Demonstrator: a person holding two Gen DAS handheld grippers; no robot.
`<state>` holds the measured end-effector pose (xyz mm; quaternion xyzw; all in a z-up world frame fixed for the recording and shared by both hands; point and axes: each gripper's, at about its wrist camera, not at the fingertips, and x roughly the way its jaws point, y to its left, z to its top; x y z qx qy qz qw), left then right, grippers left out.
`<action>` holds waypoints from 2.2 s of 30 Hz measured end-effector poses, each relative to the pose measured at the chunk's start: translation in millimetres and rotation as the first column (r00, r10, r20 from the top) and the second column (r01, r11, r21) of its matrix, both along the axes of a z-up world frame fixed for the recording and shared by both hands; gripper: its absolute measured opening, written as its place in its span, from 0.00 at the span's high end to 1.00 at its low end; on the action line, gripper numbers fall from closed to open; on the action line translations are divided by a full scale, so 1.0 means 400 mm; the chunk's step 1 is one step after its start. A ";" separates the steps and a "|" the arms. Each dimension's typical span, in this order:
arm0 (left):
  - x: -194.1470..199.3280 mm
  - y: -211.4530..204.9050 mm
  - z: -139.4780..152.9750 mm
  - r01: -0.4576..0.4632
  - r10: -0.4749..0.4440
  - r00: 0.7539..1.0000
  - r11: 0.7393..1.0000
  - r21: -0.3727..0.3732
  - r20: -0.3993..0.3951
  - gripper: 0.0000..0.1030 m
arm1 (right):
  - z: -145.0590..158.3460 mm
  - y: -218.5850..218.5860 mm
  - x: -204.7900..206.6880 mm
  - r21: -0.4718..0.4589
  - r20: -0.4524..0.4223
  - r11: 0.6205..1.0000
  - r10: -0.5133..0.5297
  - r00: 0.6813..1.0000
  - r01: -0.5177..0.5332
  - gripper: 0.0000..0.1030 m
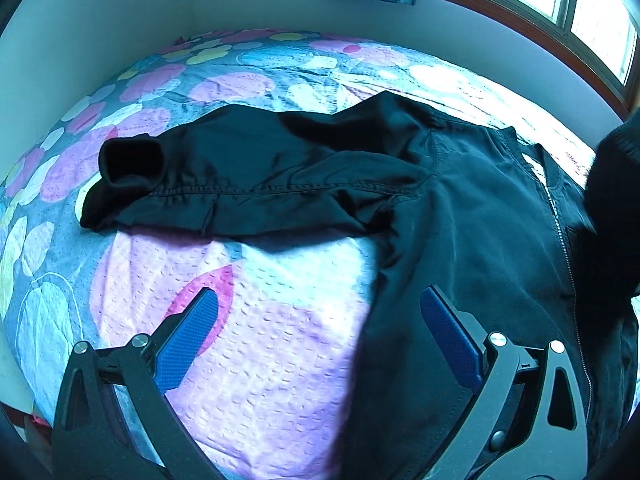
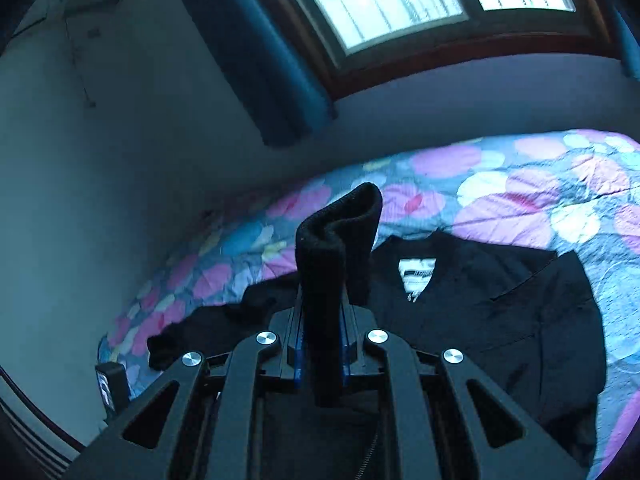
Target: Fold small clothes
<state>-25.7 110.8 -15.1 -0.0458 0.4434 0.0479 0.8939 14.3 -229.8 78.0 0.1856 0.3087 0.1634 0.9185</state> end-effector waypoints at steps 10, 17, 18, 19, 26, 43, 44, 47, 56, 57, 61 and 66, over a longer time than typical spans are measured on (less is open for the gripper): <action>0.002 0.001 -0.020 0.005 -0.005 1.000 1.000 -0.005 -0.018 0.02 | -0.237 0.192 0.080 -0.046 -0.223 0.984 0.158 0.962 -0.172 0.74; 0.007 -0.003 -0.036 0.011 -0.011 0.999 1.000 -0.010 -0.039 0.02 | -0.300 0.237 0.071 0.051 -0.300 0.939 0.339 0.892 -0.340 0.43; 0.007 -0.004 -0.038 0.012 -0.012 0.999 1.000 -0.010 -0.040 0.02 | -0.291 0.222 0.064 0.071 -0.284 0.934 0.355 0.891 -0.350 0.43; 0.007 -0.005 -0.040 0.014 -0.015 0.999 1.000 -0.011 -0.042 0.02 | -0.280 0.196 0.056 0.099 -0.264 0.932 0.363 0.894 -0.349 0.43; 0.008 -0.012 -0.044 0.020 -0.020 0.999 1.000 -0.012 -0.050 0.02 | -0.187 -0.233 0.010 0.127 -0.149 0.991 -0.024 0.989 0.043 0.42; 0.025 -0.055 -0.043 0.012 -0.009 0.997 0.999 0.038 -0.079 0.02 | -0.320 -0.608 0.237 0.141 -0.398 0.910 -0.307 0.864 0.389 0.42; 0.027 -0.057 -0.044 0.012 -0.008 0.997 0.999 0.039 -0.082 0.02 | -0.316 -0.591 0.266 0.111 -0.410 0.920 -0.301 0.861 0.375 0.42; 0.027 -0.061 -0.048 0.013 -0.009 0.996 0.999 0.039 -0.087 0.02 | -0.317 -0.554 0.319 -0.026 -0.459 0.942 -0.309 0.833 0.335 0.42; 0.030 -0.047 -0.065 0.012 -0.013 0.994 1.000 -0.012 -0.107 0.02 | -0.310 -0.609 0.287 -0.128 -0.445 0.927 -0.372 0.815 0.353 0.42; 0.031 -0.046 -0.067 0.011 -0.013 0.994 1.000 -0.016 -0.109 0.02 | -0.314 -0.626 0.276 -0.062 -0.449 0.930 -0.350 0.822 0.362 0.42; 0.031 -0.047 -0.067 0.012 -0.014 0.994 1.000 -0.021 -0.108 0.02 | -0.347 -0.677 0.206 0.251 -0.435 0.909 -0.201 0.878 0.333 0.42; 0.031 -0.053 -0.068 0.018 -0.018 0.994 1.000 -0.009 -0.107 0.02 | -0.355 -0.663 0.144 0.341 -0.360 0.912 -0.098 0.928 0.229 0.37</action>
